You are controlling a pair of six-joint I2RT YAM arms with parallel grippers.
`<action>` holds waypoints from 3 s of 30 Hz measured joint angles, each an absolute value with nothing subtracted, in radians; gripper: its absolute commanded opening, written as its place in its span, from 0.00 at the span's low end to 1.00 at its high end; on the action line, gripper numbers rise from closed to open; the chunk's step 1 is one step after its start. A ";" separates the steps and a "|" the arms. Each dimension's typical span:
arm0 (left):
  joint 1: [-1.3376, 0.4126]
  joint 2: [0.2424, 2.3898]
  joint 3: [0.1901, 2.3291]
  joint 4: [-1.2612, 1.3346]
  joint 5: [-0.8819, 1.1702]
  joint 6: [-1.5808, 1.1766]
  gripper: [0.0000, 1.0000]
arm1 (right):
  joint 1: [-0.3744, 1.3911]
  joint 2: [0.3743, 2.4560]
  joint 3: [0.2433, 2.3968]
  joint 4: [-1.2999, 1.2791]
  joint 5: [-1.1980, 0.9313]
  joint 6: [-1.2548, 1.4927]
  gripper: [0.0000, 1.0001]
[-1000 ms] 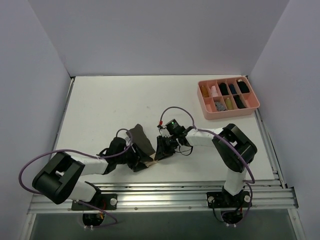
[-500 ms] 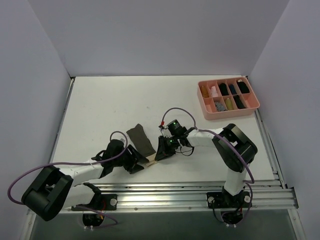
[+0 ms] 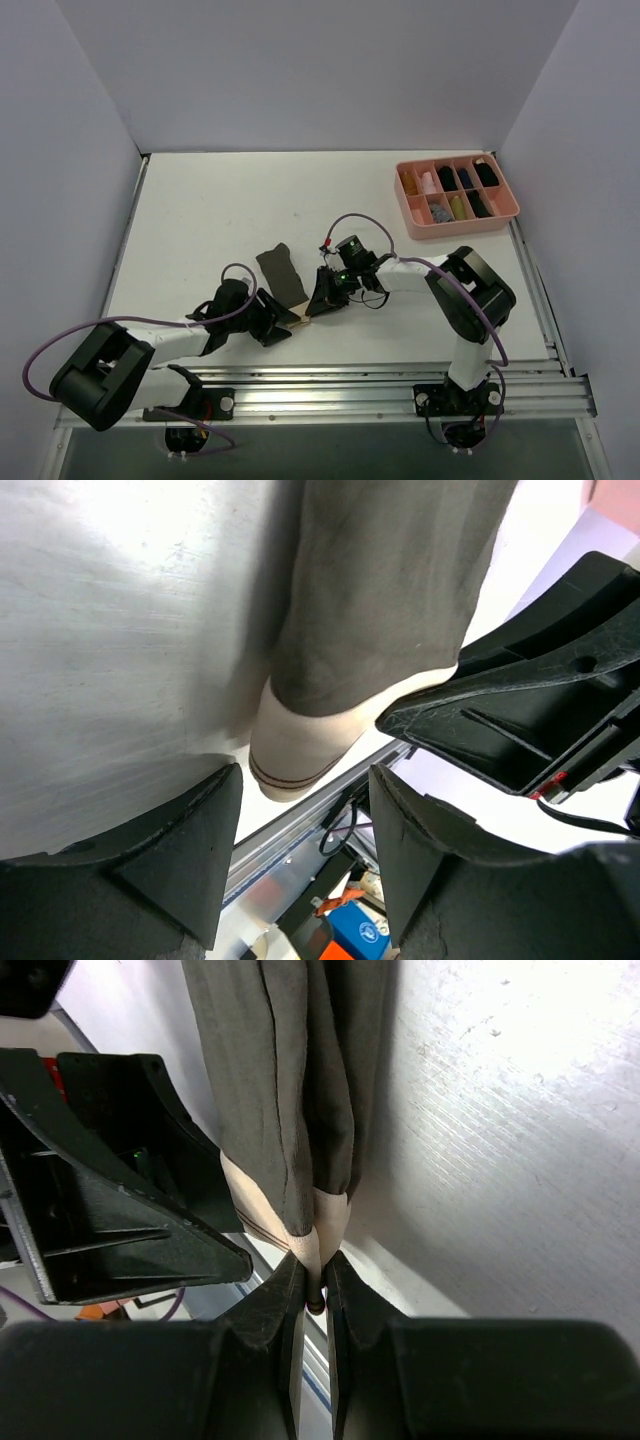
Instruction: Roll the underwear
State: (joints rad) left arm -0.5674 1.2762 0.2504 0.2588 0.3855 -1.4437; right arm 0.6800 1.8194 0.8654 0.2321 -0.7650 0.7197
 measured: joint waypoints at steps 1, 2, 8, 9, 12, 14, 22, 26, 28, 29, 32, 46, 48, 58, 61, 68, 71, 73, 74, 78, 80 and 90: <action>-0.567 1.274 0.245 0.266 0.385 -1.450 0.64 | 0.677 1.819 0.862 0.242 -0.770 0.729 0.00; -0.567 1.268 0.237 0.271 0.384 -1.457 0.64 | 0.674 1.819 0.857 0.255 -0.777 0.738 0.00; -0.553 1.199 0.195 0.264 0.363 -1.486 0.64 | 0.667 1.819 0.837 0.297 -0.804 0.779 0.00; -0.549 1.192 0.192 0.261 0.362 -1.486 0.64 | 0.667 1.819 0.833 0.309 -0.809 0.787 0.00; -0.535 1.184 0.191 0.251 0.362 -1.489 0.65 | 0.666 1.819 0.817 0.344 -0.824 0.815 0.00; -0.527 1.184 0.191 0.251 0.362 -1.489 0.65 | 0.666 1.819 0.808 0.360 -0.832 0.832 0.00; -0.515 1.210 0.197 0.274 0.374 -1.493 0.65 | 0.666 1.800 0.794 0.402 -0.853 0.880 0.00; -0.515 1.222 0.202 0.281 0.374 -1.501 0.65 | 0.666 1.798 0.794 0.417 -0.855 0.897 0.00; -0.515 1.219 0.203 0.277 0.373 -1.509 0.65 | 0.666 1.798 0.793 0.424 -0.857 0.903 0.00; -0.515 1.212 0.202 0.271 0.369 -1.509 0.65 | 0.666 1.798 0.792 0.429 -0.858 0.909 0.00; -0.515 1.177 0.202 0.241 0.343 -1.510 0.65 | 0.666 1.797 0.781 0.454 -0.862 0.924 0.00; -0.513 1.150 0.194 0.236 0.287 -1.519 0.63 | 0.666 1.796 0.718 0.582 -0.883 1.025 0.00; -0.513 1.164 0.194 0.250 0.291 -1.524 0.63 | 0.666 1.796 0.713 0.599 -0.885 1.039 0.00; -0.513 1.166 0.185 0.303 0.290 -1.557 0.49 | 0.666 1.796 0.690 0.685 -0.892 1.103 0.00; -0.513 1.155 0.186 0.300 0.290 -1.561 0.41 | 0.666 1.796 0.685 0.693 -0.892 1.105 0.00; -0.510 1.087 0.186 0.266 0.284 -1.562 0.29 | 0.666 1.796 0.665 0.699 -0.891 1.105 0.00; -0.507 1.073 0.186 0.253 0.289 -1.559 0.21 | 0.666 1.796 0.663 0.691 -0.891 1.094 0.00; -0.505 1.074 0.186 0.240 0.300 -1.550 0.10 | 0.667 1.795 0.665 0.670 -0.889 1.074 0.04; -0.504 1.077 0.186 0.236 0.308 -1.544 0.05 | 0.668 1.791 0.669 0.640 -0.884 1.054 0.10; -0.488 1.136 0.214 0.208 0.340 -1.505 0.02 | 0.677 1.771 0.781 0.364 -0.803 0.876 0.32; -0.474 1.183 0.233 0.196 0.363 -1.485 0.02 | 0.692 1.750 0.868 0.203 -0.715 0.761 0.36; -0.382 1.336 0.355 0.120 0.546 -1.386 0.02 | 1.019 1.594 1.022 -0.106 -0.200 0.329 0.47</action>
State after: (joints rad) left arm -0.3824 1.3361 0.3546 0.1200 0.5457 -1.3857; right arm 1.0187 1.5936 1.0218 -0.1062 -0.1997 0.3290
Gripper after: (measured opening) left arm 0.209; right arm 0.461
